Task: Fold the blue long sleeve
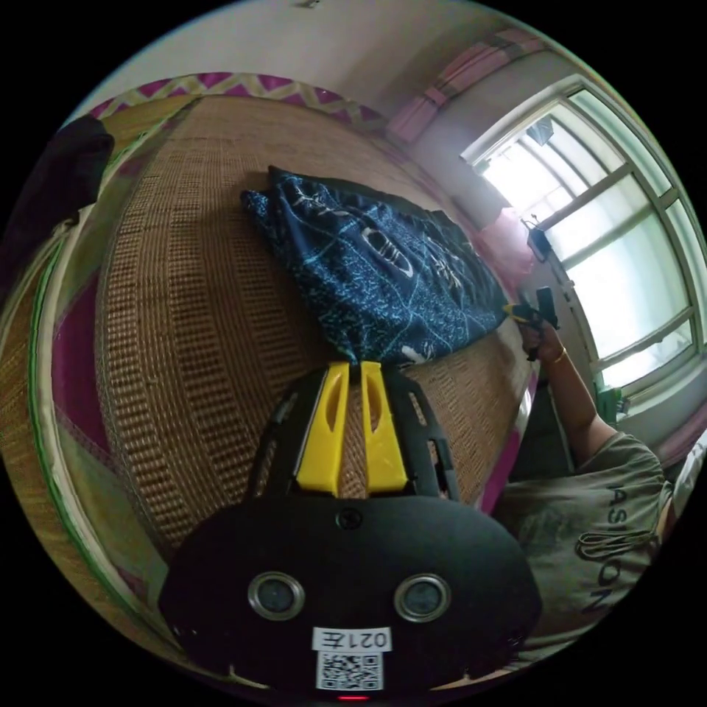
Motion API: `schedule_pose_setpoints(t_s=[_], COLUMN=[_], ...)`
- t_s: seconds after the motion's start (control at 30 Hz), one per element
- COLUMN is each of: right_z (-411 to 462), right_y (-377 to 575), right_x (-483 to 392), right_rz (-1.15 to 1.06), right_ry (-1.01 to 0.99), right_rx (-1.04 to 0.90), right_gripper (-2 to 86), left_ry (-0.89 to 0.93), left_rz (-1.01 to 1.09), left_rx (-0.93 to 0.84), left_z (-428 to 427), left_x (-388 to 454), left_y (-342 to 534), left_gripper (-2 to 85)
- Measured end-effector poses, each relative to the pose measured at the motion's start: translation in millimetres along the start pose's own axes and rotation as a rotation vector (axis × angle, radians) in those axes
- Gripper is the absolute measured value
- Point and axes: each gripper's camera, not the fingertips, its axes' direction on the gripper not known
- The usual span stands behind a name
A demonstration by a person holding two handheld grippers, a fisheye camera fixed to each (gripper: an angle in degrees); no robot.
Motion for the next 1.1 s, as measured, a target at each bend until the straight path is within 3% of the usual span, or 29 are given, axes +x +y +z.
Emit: schedule_pose_setpoints(t_s=[0.1, 0.2, 0.37, 0.5, 0.57, 0.67, 0.83, 0.93, 1.1], right_z=[5, 33, 155, 126, 70, 34, 46, 57, 75], right_y=[27, 74, 174, 183, 173, 132, 52, 23, -7], right_x=[-16, -45, -130, -126, -110, -83, -10, 24, 51], right_rz=[-0.026, -0.076, -0.254, -0.282, -0.282, -0.279, -0.135, -0.055, 0.01], right_ry=[0.031, -0.04, -0.163, -0.216, -0.021, 0.223, 0.241, 0.137, 0.053], right_rx=[-0.002, -0.08, -0.32, -0.231, -0.039, 0.041, -0.054, -0.115, -0.179], right_gripper=[0.5, 0.4, 4.4, 10.7, 10.7, 10.9, 11.3, 11.0, 11.7], left_ry=[0.03, -0.055, -0.212, -0.276, -0.187, -0.019, 0.245, 0.421, 0.486], left_rz=[0.009, 0.008, -0.018, 0.048, 0.089, 0.11, 0.026, -0.095, -0.26], left_rx=[-0.02, -0.026, -0.029, 0.095, 0.199, 0.229, 0.146, 0.093, 0.11], left_z=[-23, -57, -85, -106, -120, -110, -62, -38, -24], left_x=[-19, -42, -76, -51, -15, 34, 80, 82, 77], left_y=[-3, -8, -1, 48, 95, 144, 185, 199, 219], left_gripper=[-0.4, -0.6, 1.0, 5.0, 6.7, 7.7, 12.0, 14.4, 15.7])
